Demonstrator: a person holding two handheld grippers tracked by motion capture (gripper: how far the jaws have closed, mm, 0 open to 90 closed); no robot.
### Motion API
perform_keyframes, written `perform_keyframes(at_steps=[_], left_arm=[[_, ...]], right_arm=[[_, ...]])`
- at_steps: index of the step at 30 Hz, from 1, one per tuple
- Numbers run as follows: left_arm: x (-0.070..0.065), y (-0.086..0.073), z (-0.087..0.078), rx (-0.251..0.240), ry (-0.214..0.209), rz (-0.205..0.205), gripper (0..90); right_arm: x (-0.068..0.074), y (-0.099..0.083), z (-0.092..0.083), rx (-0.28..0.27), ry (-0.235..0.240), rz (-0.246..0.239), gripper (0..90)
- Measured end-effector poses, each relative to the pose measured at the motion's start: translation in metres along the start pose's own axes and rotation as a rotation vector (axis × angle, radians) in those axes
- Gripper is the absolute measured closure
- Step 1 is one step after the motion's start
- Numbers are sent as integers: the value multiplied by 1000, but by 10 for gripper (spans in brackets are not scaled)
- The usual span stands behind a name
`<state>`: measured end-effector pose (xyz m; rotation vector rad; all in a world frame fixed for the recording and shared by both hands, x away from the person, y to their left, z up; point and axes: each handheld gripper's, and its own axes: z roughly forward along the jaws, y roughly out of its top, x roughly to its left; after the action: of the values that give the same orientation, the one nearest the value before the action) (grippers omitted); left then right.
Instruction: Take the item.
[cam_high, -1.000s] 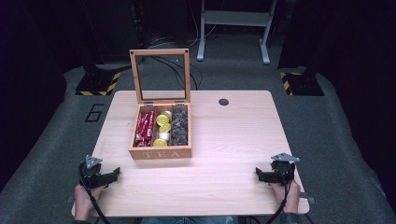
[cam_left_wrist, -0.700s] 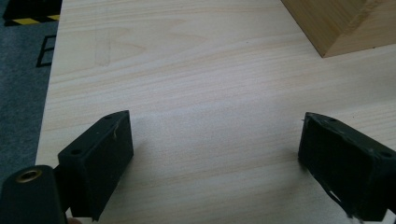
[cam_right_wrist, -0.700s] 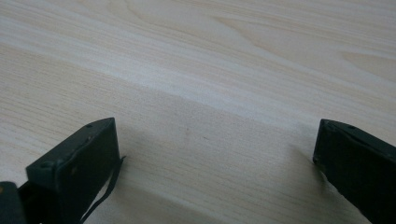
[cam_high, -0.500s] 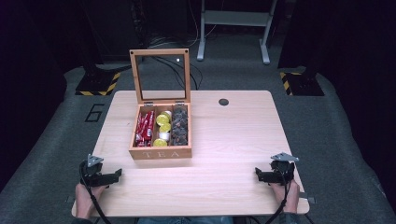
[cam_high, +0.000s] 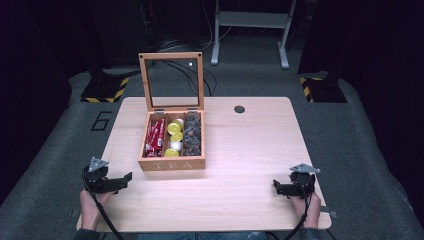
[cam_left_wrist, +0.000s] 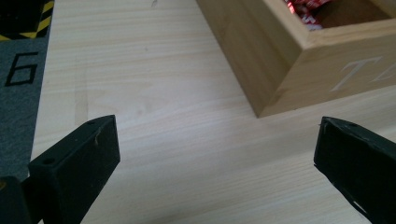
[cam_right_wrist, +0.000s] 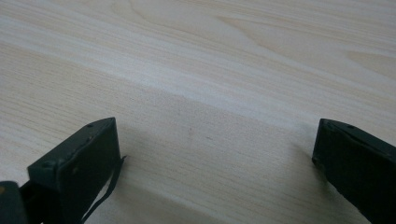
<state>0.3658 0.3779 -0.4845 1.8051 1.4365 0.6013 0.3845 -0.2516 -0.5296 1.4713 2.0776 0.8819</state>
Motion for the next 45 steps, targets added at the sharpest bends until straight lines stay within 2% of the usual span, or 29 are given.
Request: perform_keyframes(at_steps=[5, 6, 12, 17, 19, 22, 36, 45], left_arm=[[-5, 10, -2, -6, -14, 15, 3], [-5, 16, -1, -6, -22, 18, 4], [-11, 36, 4, -8, -43, 45, 7], [-18, 51, 10, -16, -50, 68, 13], [-20, 57, 14, -18, -66, 71, 17], [-24, 64, 19, -29, -67, 70, 22], [-32, 83, 38, -9, -82, 91, 34], [-42, 97, 52, 6, -94, 139, 69]], right_arm=[[0, 0, 0, -4, -5, 8, 2], [-1, 0, 0, -2, 2, -9, 2], [0, 0, 0, 0, 0, 0, 2], [0, 0, 0, 0, 1, -1, 4], [0, 0, 0, -2, 3, -3, 6], [0, 0, 0, -6, 1, -7, 7], [0, 0, 0, -6, 1, -8, 8], [0, 0, 0, -8, 4, -9, 12]])
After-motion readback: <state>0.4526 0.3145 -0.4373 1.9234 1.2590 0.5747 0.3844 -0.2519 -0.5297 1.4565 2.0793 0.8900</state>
